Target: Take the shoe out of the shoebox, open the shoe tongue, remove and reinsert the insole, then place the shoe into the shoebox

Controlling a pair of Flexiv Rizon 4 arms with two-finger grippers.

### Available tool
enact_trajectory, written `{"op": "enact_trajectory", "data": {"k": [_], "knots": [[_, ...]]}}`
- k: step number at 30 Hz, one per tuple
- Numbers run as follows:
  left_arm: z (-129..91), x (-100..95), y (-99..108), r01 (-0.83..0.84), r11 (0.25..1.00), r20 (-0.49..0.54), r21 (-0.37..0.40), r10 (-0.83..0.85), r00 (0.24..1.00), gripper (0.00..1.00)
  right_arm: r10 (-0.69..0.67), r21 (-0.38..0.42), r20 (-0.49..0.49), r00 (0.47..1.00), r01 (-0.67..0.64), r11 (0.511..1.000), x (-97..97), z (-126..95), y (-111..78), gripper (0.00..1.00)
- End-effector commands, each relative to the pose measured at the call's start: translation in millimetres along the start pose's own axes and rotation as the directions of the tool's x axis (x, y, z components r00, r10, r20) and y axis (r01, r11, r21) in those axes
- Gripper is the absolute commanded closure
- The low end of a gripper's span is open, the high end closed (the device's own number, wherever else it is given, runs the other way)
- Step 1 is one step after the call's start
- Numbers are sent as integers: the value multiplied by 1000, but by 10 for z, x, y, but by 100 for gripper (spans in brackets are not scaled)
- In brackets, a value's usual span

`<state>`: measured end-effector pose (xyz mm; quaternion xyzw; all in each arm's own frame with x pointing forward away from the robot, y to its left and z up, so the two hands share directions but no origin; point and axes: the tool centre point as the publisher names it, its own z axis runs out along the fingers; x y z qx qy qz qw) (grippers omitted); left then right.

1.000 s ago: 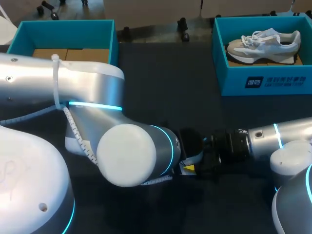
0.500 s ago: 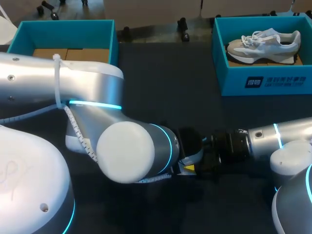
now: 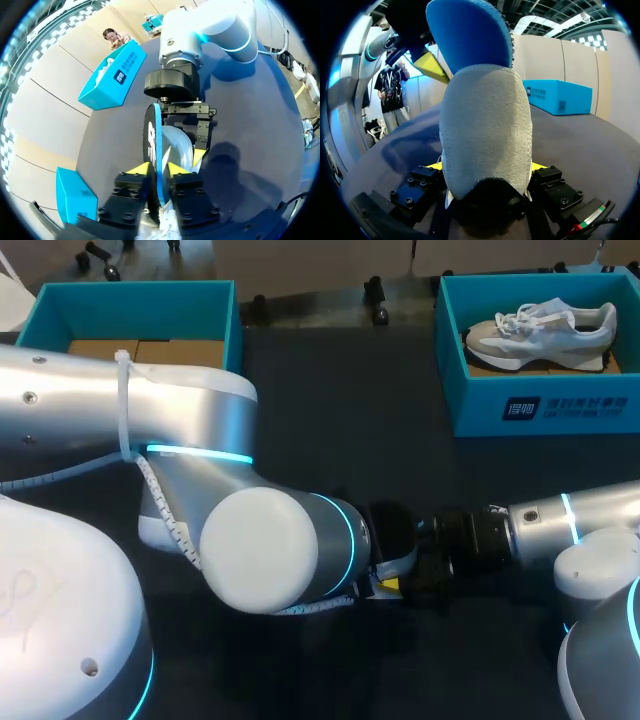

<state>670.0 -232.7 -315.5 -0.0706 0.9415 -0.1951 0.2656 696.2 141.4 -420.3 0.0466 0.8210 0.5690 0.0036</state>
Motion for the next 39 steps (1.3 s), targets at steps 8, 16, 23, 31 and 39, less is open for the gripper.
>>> {"op": "enact_trajectory", "data": {"k": [8, 16, 23, 31, 39], "knots": [[35, -3, 0, -2, 1000, -19, 26, 2, 1000, 51, 0, 1, 1, 1000, 0, 1000, 12, 16, -13, 100], [57, -3, -51, -3, 999, -20, 52, 4, 1000, 55, 0, 1, 1, 1000, 0, 1000, 12, 16, -13, 100], [137, -23, -53, -8, 999, -24, 52, 10, 1000, 57, 0, 1, 1, 1000, 0, 1000, 12, 16, -13, 100], [199, -56, -40, -10, 999, -35, 45, 12, 999, 66, 0, 1, 1, 1000, 0, 1000, 12, 16, -13, 100], [250, -85, -59, 4, 999, -58, 40, -1, 998, 100, 0, 1, 1, 1000, 0, 1000, 12, 16, -13, 100]]}}
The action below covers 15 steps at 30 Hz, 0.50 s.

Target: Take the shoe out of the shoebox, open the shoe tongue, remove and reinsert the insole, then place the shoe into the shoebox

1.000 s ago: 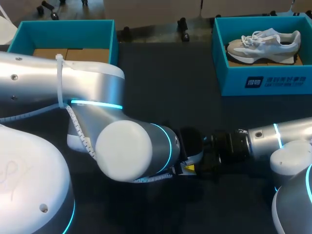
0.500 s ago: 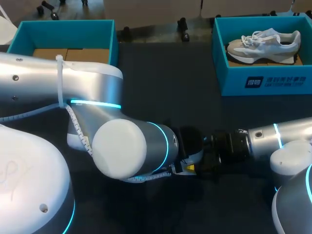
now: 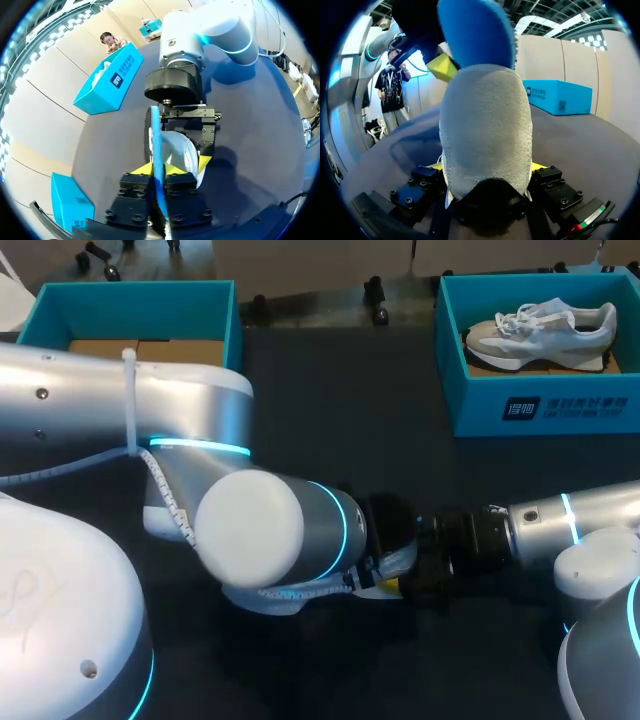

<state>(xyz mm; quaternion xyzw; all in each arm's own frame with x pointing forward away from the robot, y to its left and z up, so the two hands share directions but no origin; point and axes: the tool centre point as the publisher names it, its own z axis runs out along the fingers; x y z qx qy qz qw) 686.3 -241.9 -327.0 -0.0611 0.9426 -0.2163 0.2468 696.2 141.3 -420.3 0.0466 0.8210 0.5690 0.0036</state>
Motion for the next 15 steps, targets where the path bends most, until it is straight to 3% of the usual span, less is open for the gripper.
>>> {"op": "enact_trajectory", "data": {"k": [1, 8, 15], "knots": [[36, -37, -14, 8, 1000, -22, 1, -8, 1000, 100, 0, 1, 1, 1000, 0, 1000, 13, 16, -13, 100], [-68, -122, -62, 52, 998, -70, 18, -51, 996, 100, 0, 1, 1, 1000, 0, 1000, 13, 16, -13, 100], [-194, -215, -224, 116, 993, -181, 26, -109, 977, 100, 0, 1, 1, 1000, 0, 1000, 13, 16, -13, 100]]}}
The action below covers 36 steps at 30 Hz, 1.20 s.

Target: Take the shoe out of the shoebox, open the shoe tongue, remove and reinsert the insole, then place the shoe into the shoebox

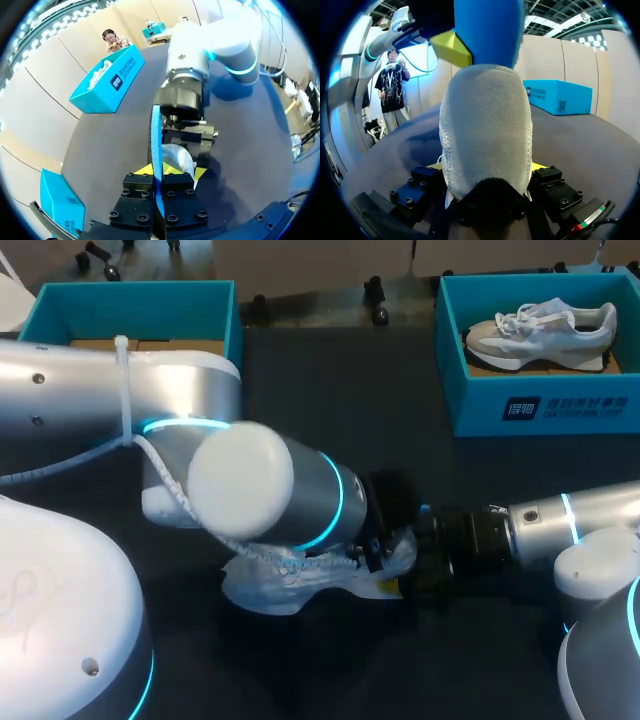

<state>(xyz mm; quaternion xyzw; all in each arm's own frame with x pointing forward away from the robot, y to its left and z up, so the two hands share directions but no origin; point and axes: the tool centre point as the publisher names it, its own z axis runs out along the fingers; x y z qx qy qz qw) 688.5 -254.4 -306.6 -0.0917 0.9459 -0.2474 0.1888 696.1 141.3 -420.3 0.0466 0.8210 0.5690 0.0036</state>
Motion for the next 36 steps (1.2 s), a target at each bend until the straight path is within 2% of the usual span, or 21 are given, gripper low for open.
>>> {"op": "enact_trajectory", "data": {"k": [1, 10, 18, 32, 36], "knots": [[-116, -136, -67, 30, 1000, -101, -3, -31, 994, 100, 0, 1, 1, 1000, 0, 1000, 12, 17, -13, 100], [-266, -260, -363, 142, 990, -334, -26, -143, 932, 100, 0, 1, 1, 1000, 0, 1000, 12, 17, -13, 100], [-527, -290, -547, 191, 981, -477, -8, -172, 862, 100, 0, 1, 1, 1000, 0, 1000, 12, 17, -13, 100], [-1106, -286, -802, 223, 973, -606, 53, -146, 782, 100, 0, 1, 1, 1000, 0, 1000, 12, 17, -13, 100], [-1370, -310, -885, 230, 968, -643, 95, -117, 757, 100, 0, 1, 1, 1000, 0, 1000, 12, 17, -13, 100]]}}
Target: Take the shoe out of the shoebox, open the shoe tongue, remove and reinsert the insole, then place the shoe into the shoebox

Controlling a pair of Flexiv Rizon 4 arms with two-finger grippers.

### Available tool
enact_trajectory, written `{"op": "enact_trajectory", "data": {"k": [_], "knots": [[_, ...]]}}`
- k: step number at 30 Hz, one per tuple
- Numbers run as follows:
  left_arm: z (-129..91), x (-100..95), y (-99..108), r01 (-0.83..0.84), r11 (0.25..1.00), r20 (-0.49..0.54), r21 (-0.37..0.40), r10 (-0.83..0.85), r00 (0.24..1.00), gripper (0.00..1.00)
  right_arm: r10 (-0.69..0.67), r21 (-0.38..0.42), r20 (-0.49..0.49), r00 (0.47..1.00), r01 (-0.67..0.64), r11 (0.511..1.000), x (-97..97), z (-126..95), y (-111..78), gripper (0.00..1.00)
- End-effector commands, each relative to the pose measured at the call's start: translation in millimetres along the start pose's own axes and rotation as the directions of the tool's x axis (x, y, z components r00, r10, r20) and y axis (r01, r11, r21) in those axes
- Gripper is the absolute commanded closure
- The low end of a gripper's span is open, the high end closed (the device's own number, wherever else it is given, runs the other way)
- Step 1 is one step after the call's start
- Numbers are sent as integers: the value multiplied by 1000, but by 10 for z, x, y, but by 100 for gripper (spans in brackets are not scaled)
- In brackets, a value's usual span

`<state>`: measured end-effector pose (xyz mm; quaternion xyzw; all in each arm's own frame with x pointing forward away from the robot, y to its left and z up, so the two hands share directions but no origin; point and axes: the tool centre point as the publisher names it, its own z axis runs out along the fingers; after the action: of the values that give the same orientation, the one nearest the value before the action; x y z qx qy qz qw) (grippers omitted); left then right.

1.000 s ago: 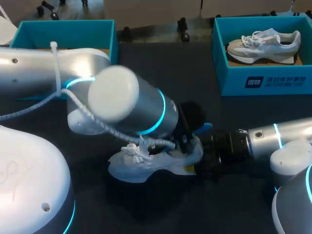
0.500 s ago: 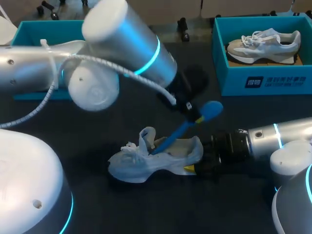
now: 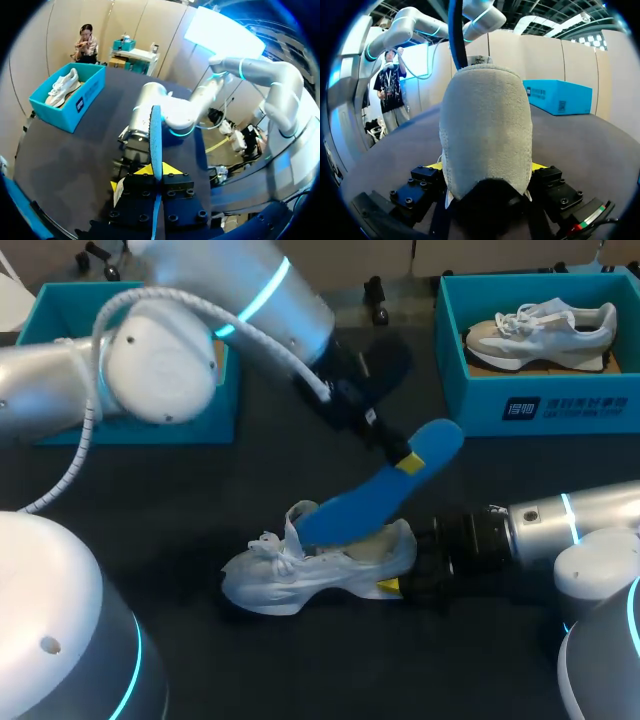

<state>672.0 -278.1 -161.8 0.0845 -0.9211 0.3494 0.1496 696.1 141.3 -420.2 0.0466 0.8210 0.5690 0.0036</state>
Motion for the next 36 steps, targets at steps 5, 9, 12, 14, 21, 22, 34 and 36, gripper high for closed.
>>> {"op": "enact_trajectory", "data": {"k": [5, 9, 12, 14, 21, 22, 34, 36], "knots": [[-486, 300, -115, -56, 995, -57, 85, 61, 996, 100, 0, 1, 1, 1000, 0, 1000, 12, 17, -13, 100], [-747, 461, -248, -60, 984, -78, 167, 73, 994, 100, 0, 1, 1, 1000, 0, 1000, 12, 17, -13, 100], [-966, 532, -342, -46, 975, -98, 217, 68, 993, 100, 0, 1, 1, 1000, 0, 1000, 12, 17, -13, 100], [-966, 532, -342, -46, 975, -98, 217, 68, 993, 100, 0, 1, 1, 1000, 0, 1000, 12, 17, -13, 100], [-966, 532, -342, -46, 975, -98, 217, 68, 993, 100, 0, 1, 1, 1000, 0, 1000, 12, 17, -13, 100], [-966, 532, -342, -46, 975, -98, 217, 68, 993, 100, 0, 1, 1, 1000, 0, 1000, 12, 17, -13, 100], [-1129, 581, -526, -22, 949, -118, 316, 62, 991, 100, 0, 1, 1, 1000, 0, 1000, 12, 17, -13, 100], [-1238, 643, -596, -27, 934, -111, 357, 71, 991, 100, 0, 1, 1, 1000, 0, 1000, 12, 17, -13, 100]]}}
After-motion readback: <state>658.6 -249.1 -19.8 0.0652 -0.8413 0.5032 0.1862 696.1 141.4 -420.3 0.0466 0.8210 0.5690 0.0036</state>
